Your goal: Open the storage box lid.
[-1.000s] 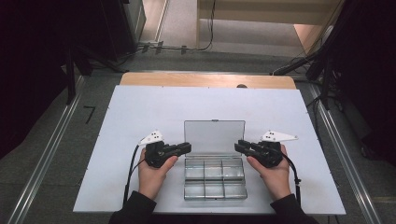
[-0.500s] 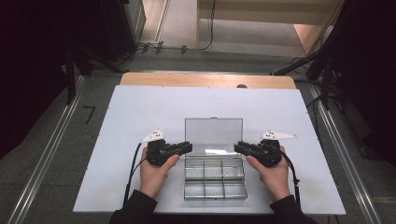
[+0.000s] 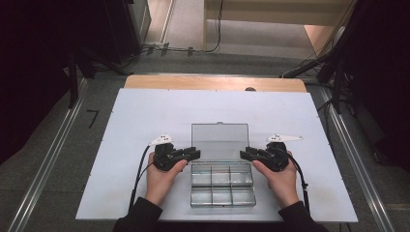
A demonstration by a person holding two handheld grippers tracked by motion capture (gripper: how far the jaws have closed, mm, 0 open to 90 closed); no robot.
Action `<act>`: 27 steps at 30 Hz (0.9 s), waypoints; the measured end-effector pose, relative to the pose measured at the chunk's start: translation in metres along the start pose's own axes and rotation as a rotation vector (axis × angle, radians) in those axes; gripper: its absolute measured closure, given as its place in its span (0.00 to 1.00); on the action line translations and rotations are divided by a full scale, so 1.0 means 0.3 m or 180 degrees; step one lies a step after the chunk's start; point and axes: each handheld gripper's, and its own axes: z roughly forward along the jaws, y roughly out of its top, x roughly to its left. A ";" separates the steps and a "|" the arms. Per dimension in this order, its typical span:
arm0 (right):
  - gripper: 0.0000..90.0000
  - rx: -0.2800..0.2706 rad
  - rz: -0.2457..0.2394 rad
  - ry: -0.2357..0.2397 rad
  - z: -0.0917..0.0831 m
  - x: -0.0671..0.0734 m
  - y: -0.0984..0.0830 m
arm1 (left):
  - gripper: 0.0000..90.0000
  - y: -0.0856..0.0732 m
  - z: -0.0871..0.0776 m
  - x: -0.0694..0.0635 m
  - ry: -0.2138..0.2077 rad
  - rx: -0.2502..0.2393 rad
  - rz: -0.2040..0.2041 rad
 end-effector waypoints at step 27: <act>0.42 0.0210 0.0052 -0.0048 0.003 0.006 0.000 | 0.41 0.003 0.010 -0.022 0.0346 0.0148 0.0118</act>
